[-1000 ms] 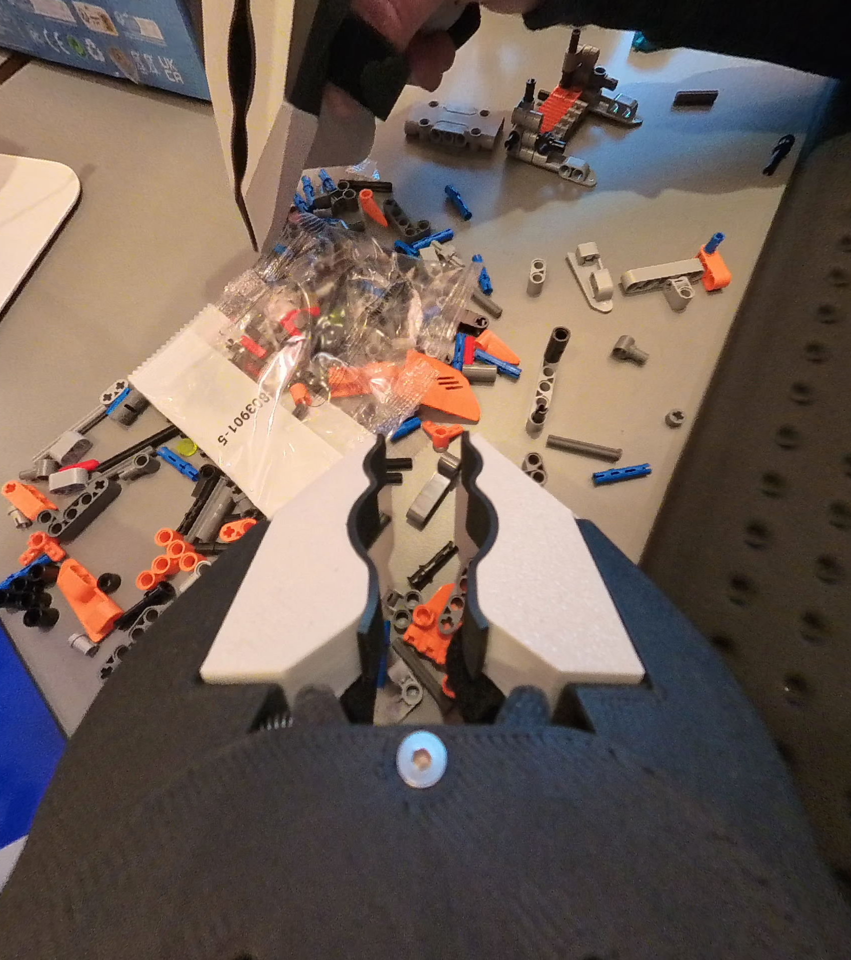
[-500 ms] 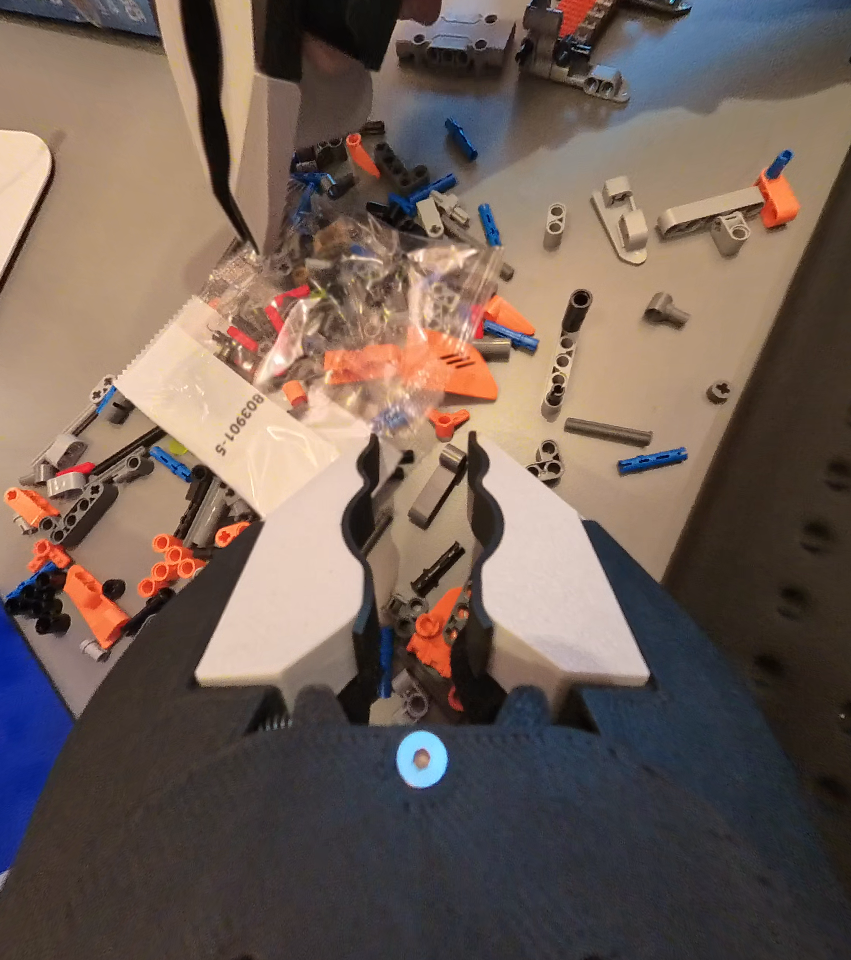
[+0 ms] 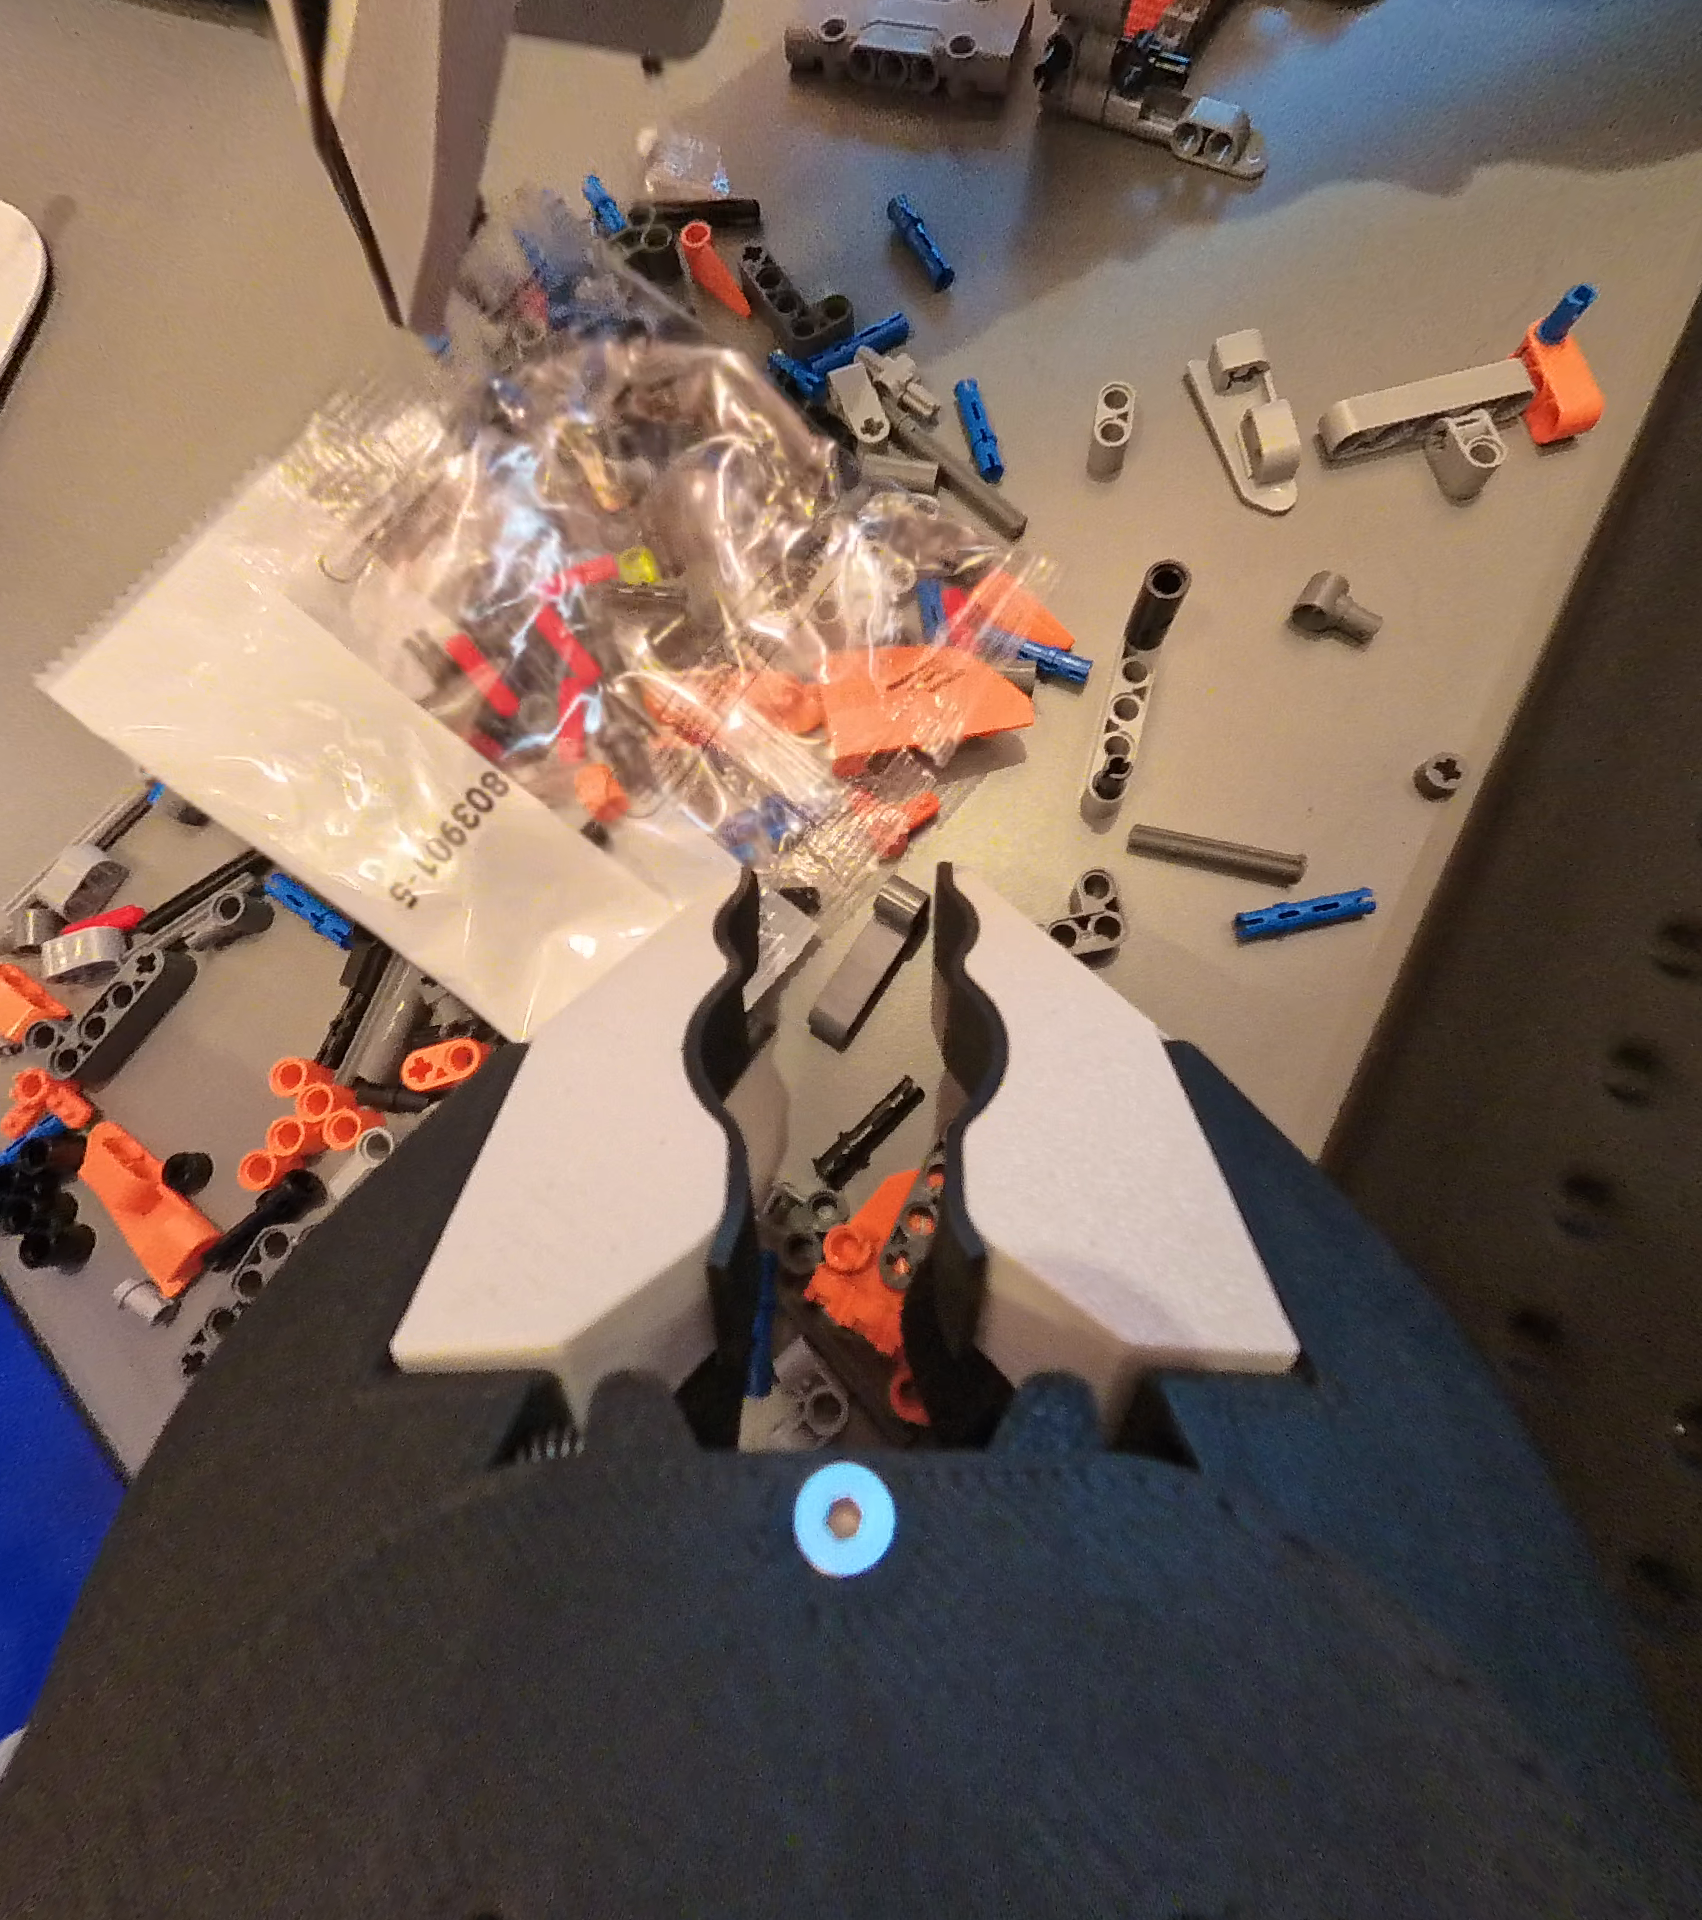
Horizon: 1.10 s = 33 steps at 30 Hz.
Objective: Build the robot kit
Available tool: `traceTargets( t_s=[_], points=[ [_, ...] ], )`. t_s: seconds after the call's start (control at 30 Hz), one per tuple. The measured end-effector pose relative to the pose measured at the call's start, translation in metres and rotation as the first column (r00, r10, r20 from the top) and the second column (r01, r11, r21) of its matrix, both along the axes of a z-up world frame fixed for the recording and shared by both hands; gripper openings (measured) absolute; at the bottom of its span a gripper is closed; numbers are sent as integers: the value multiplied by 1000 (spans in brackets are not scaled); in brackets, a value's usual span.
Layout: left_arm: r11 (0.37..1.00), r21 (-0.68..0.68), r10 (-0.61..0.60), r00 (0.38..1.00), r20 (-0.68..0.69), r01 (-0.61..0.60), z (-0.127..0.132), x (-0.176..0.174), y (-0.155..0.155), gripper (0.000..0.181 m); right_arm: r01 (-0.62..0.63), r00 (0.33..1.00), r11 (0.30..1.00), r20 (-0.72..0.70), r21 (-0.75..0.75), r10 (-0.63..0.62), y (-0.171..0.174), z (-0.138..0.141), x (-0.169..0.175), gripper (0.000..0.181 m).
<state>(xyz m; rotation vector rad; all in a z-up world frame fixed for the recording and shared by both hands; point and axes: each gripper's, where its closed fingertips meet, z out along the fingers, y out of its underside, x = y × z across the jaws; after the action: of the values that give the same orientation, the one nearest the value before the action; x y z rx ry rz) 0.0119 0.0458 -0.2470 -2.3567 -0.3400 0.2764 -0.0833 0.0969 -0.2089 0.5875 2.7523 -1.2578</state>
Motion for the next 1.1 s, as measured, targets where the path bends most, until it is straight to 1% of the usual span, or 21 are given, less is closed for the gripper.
traceTargets(
  t_s=[0.07,0.23,0.4,0.47,0.5,0.57,0.73,0.9,1.0,1.1],
  points=[
    [1000,4,6,1000,-10,-6,2,-1,0,30,-8,1000,999,-12,-43,8,-1,9,2,0],
    [999,29,42,998,-52,-41,10,-8,-3,32,-16,999,995,-30,-101,13,-2,22,4,0],
    [989,95,127,984,-124,-116,29,-22,-11,34,-26,999,986,-43,-167,19,-3,36,8,0],
    [981,127,164,977,-139,-146,37,-27,-15,38,-35,998,979,-55,-201,25,-3,44,10,0],
    [977,141,179,975,-134,-160,39,-29,-16,39,-41,998,975,-61,-218,28,-4,48,12,0],
    [969,156,212,969,-125,-192,41,-34,-19,49,-58,996,968,-78,-246,40,-5,56,15,0],
    [949,185,271,960,-74,-254,40,-43,-24,64,-134,986,942,-142,-309,93,-6,74,26,0],
    [929,243,286,958,10,-280,42,-48,-24,73,-211,968,911,-202,-354,146,-6,93,41,0],
    [926,248,281,959,46,-283,40,-49,-23,73,-234,964,890,-215,-390,159,-9,103,47,0],
    [922,262,273,959,75,-283,40,-50,-22,67,-260,960,865,-212,-429,183,-14,110,55,0]
  ],
)
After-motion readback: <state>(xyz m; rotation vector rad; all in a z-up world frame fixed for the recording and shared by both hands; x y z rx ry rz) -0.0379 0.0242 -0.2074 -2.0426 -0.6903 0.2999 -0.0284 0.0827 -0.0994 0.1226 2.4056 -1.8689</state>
